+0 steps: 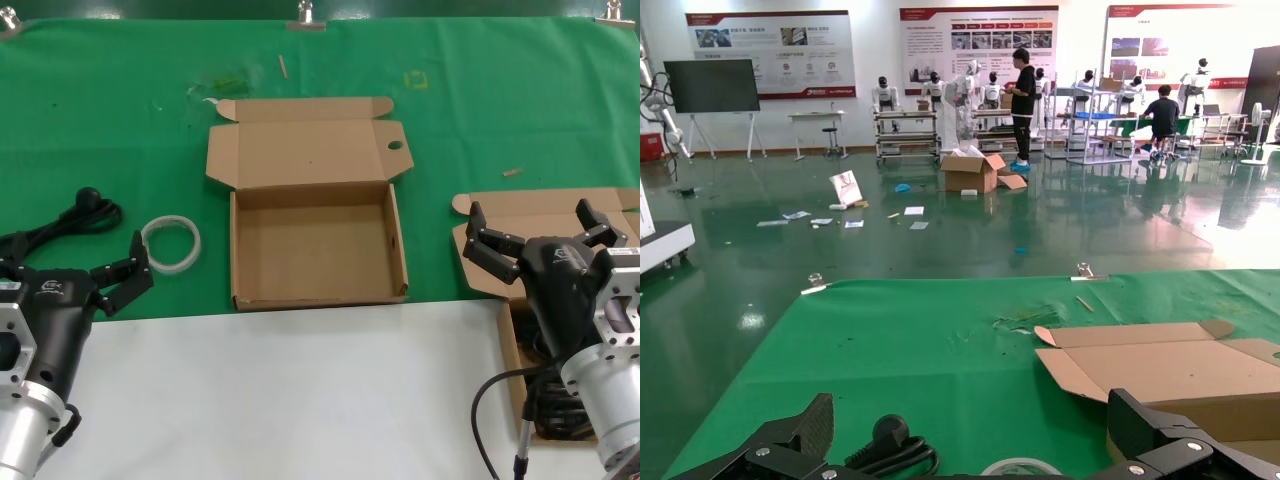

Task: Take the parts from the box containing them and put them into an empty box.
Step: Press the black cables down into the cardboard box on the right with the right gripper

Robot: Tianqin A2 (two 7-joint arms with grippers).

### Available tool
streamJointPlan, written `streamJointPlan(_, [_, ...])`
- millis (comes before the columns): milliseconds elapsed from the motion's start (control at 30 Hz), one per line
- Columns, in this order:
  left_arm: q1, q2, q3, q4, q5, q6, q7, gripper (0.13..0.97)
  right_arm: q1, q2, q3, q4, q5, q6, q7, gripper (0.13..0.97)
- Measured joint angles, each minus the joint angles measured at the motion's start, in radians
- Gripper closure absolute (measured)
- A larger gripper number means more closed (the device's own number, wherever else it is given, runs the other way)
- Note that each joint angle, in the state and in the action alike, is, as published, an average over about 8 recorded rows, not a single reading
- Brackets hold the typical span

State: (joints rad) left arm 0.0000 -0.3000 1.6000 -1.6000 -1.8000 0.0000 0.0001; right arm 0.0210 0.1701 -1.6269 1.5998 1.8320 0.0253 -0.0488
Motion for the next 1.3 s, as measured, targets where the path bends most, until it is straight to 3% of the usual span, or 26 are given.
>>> streamJointPlan(900, [0.000, 0.000, 0.000, 0.000, 0.000, 0.000, 0.000, 0.132, -0.004, 0.000, -0.009, 0.006, 0.012, 0.012, -0.014, 0.129])
streamJointPlan(1000, [0.000, 0.000, 0.000, 0.000, 0.000, 0.000, 0.000, 0.132, -0.023, 0.000, -0.056, 0.034, 0.091, 0.108, -0.112, 0.129])
streamJointPlan(1167, [0.000, 0.000, 0.000, 0.000, 0.000, 0.000, -0.001, 0.132, -0.063, -0.004, -0.157, 0.105, 0.291, 0.369, -0.379, 0.129])
streamJointPlan(1300, [0.000, 0.000, 0.000, 0.000, 0.000, 0.000, -0.001, 0.132, -0.087, -0.008, -0.173, 0.152, 0.373, 0.528, -0.563, 0.129])
